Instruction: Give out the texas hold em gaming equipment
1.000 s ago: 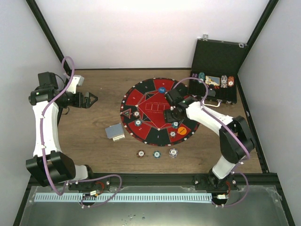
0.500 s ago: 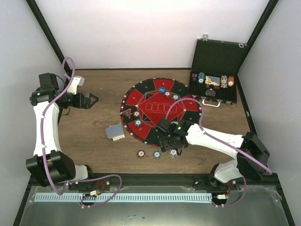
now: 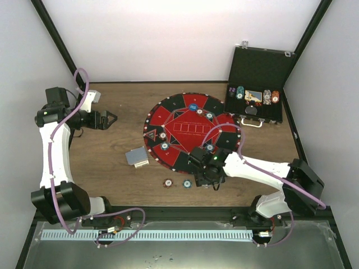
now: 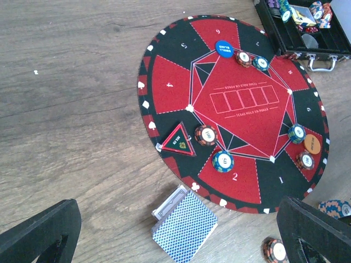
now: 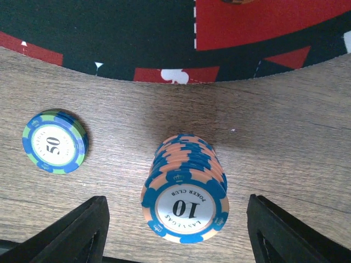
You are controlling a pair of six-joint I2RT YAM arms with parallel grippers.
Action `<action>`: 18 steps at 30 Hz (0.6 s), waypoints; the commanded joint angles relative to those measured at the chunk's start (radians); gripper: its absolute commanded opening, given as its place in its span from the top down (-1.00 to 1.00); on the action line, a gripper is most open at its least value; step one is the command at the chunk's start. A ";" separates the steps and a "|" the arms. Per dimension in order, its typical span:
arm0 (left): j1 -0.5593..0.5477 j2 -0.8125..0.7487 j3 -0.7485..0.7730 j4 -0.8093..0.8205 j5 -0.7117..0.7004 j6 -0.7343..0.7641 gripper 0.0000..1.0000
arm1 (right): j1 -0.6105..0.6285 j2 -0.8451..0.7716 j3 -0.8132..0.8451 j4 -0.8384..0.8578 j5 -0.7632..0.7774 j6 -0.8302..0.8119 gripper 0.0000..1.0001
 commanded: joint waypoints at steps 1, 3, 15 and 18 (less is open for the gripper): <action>0.004 -0.022 -0.001 0.001 0.018 0.001 -1.00 | 0.009 0.015 0.000 0.024 -0.006 0.009 -0.38; 0.004 -0.022 0.001 0.001 0.020 -0.001 -1.00 | 0.009 0.021 -0.002 0.029 -0.006 0.006 -0.34; 0.004 -0.017 0.016 -0.001 0.016 -0.004 -1.00 | 0.010 0.049 -0.013 0.044 -0.005 -0.010 -0.14; 0.005 -0.015 0.019 -0.002 0.016 -0.005 -1.00 | 0.010 0.054 -0.013 0.042 -0.003 -0.013 -0.07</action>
